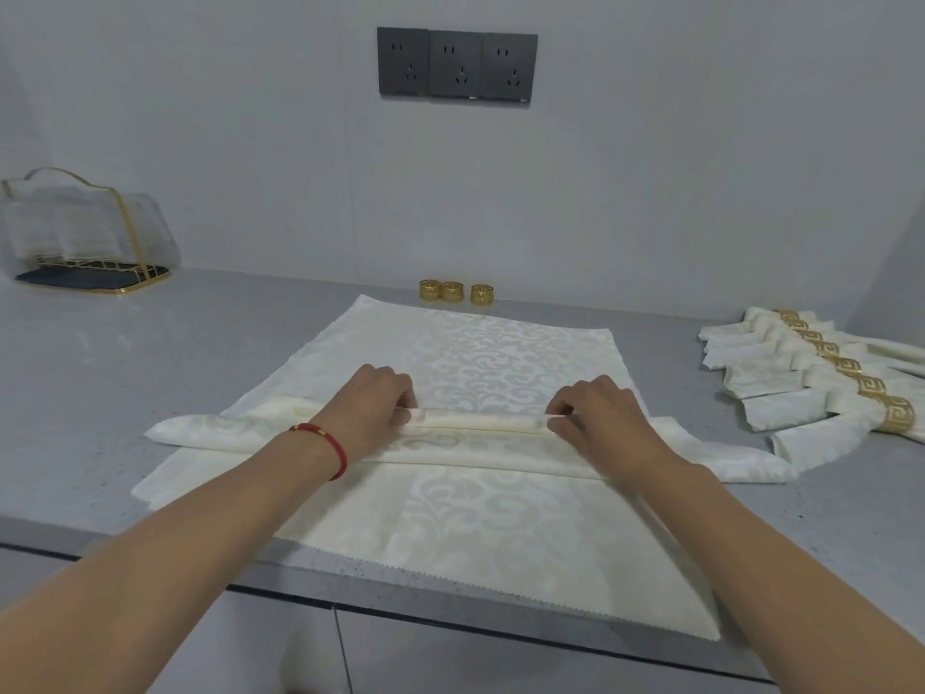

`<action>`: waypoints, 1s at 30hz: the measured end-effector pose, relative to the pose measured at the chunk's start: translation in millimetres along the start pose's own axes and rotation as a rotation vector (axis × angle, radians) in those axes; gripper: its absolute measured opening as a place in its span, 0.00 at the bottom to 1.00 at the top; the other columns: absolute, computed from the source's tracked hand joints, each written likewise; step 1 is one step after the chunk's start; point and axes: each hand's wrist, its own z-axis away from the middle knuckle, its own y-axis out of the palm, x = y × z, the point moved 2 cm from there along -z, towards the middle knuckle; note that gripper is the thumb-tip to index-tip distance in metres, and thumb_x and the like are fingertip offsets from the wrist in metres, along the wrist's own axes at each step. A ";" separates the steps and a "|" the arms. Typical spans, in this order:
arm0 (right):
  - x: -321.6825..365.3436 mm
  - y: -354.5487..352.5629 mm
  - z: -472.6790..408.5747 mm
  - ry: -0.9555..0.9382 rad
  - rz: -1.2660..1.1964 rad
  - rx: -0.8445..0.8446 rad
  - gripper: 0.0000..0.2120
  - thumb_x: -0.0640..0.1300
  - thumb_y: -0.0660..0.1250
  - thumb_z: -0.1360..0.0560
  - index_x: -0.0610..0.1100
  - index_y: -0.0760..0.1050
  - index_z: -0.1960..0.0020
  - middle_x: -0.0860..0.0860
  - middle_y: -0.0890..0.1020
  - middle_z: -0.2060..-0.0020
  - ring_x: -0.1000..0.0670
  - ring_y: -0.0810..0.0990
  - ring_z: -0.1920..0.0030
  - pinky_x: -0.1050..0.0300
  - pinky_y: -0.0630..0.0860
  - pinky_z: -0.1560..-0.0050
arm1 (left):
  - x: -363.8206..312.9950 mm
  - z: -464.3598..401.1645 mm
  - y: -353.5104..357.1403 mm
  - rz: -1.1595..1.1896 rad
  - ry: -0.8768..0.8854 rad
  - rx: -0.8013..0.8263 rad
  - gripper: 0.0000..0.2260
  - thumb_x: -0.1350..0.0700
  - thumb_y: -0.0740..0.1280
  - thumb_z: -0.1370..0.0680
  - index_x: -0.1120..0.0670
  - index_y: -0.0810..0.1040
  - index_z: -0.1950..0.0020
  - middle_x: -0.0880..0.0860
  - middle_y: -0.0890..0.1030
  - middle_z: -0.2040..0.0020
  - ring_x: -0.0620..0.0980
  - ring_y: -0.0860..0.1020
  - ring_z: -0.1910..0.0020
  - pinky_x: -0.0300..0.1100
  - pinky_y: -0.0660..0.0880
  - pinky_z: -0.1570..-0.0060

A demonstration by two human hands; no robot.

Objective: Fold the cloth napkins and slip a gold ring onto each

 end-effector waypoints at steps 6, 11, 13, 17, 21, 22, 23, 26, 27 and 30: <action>4.7 1.2 14.5 -0.423 0.439 -0.064 0.21 0.30 0.74 0.39 0.47 0.71 0.54 0.52 0.72 0.62 0.47 0.72 0.62 0.55 0.63 0.63 | -14.7 22.0 -5.2 -0.467 0.431 -0.132 0.16 0.68 0.72 0.37 0.51 0.73 0.60 0.47 0.72 0.65 0.51 0.71 0.63 0.45 0.62 0.66; -0.9 -7.6 14.0 -0.311 0.279 0.087 0.13 0.33 0.67 0.29 0.48 0.74 0.48 0.53 0.76 0.54 0.48 0.75 0.56 0.54 0.70 0.59 | -5.0 31.3 -13.2 -0.152 0.255 0.046 0.10 0.63 0.66 0.25 0.50 0.79 0.48 0.46 0.76 0.53 0.49 0.76 0.52 0.42 0.72 0.54; -8.8 -10.8 13.1 -0.104 -0.001 0.148 0.09 0.39 0.64 0.23 0.51 0.77 0.48 0.56 0.79 0.54 0.52 0.77 0.53 0.54 0.76 0.51 | 2.8 31.6 -15.6 0.083 0.097 0.031 0.10 0.62 0.67 0.23 0.50 0.82 0.48 0.45 0.80 0.53 0.46 0.78 0.52 0.38 0.73 0.51; -12.7 -7.3 16.1 -0.009 -0.215 0.102 0.08 0.41 0.68 0.21 0.50 0.81 0.45 0.56 0.80 0.53 0.57 0.76 0.53 0.57 0.74 0.47 | 6.9 31.6 -10.6 0.175 -0.009 -0.033 0.10 0.62 0.70 0.25 0.48 0.84 0.50 0.44 0.77 0.61 0.48 0.78 0.56 0.35 0.69 0.57; -3.8 -3.5 20.5 -0.076 0.042 0.087 0.06 0.39 0.66 0.22 0.50 0.76 0.51 0.56 0.79 0.57 0.50 0.74 0.51 0.50 0.71 0.48 | -0.5 28.6 -9.6 -0.100 0.089 -0.065 0.06 0.60 0.70 0.26 0.48 0.80 0.54 0.44 0.72 0.56 0.50 0.72 0.53 0.42 0.63 0.55; 1.2 -4.3 23.8 -0.134 0.166 0.040 0.09 0.36 0.67 0.24 0.50 0.74 0.51 0.56 0.77 0.58 0.48 0.74 0.52 0.49 0.70 0.50 | -3.0 30.5 -10.7 -0.196 0.153 -0.115 0.08 0.61 0.73 0.28 0.48 0.77 0.56 0.44 0.71 0.58 0.50 0.73 0.56 0.43 0.61 0.57; 6.3 -5.3 28.7 -0.202 0.287 -0.013 0.13 0.32 0.67 0.29 0.49 0.72 0.52 0.54 0.76 0.59 0.46 0.75 0.55 0.49 0.71 0.54 | -6.9 35.4 -11.9 -0.264 0.214 -0.137 0.13 0.63 0.75 0.33 0.49 0.75 0.59 0.44 0.70 0.62 0.50 0.73 0.62 0.43 0.60 0.60; 24.6 -13.3 50.4 -0.377 0.466 -0.131 0.21 0.26 0.51 0.37 0.45 0.73 0.56 0.49 0.74 0.64 0.44 0.74 0.65 0.48 0.72 0.65 | -17.6 54.9 -18.1 -0.336 0.333 -0.120 0.22 0.73 0.71 0.45 0.51 0.73 0.61 0.47 0.72 0.66 0.51 0.71 0.69 0.41 0.59 0.67; 28.6 -15.3 57.6 -0.415 0.502 -0.139 0.24 0.28 0.44 0.38 0.44 0.74 0.56 0.48 0.73 0.64 0.44 0.73 0.66 0.49 0.72 0.67 | -18.9 61.2 -18.3 -0.333 0.349 -0.101 0.22 0.73 0.70 0.44 0.51 0.74 0.60 0.47 0.73 0.64 0.50 0.71 0.68 0.40 0.59 0.67; 30.9 -13.7 74.5 -0.402 0.585 -0.059 0.25 0.27 0.44 0.37 0.45 0.73 0.53 0.49 0.74 0.59 0.45 0.72 0.62 0.49 0.72 0.65 | -17.8 79.7 -13.5 -0.274 0.341 -0.081 0.14 0.66 0.74 0.32 0.51 0.76 0.54 0.47 0.77 0.58 0.50 0.75 0.62 0.40 0.66 0.64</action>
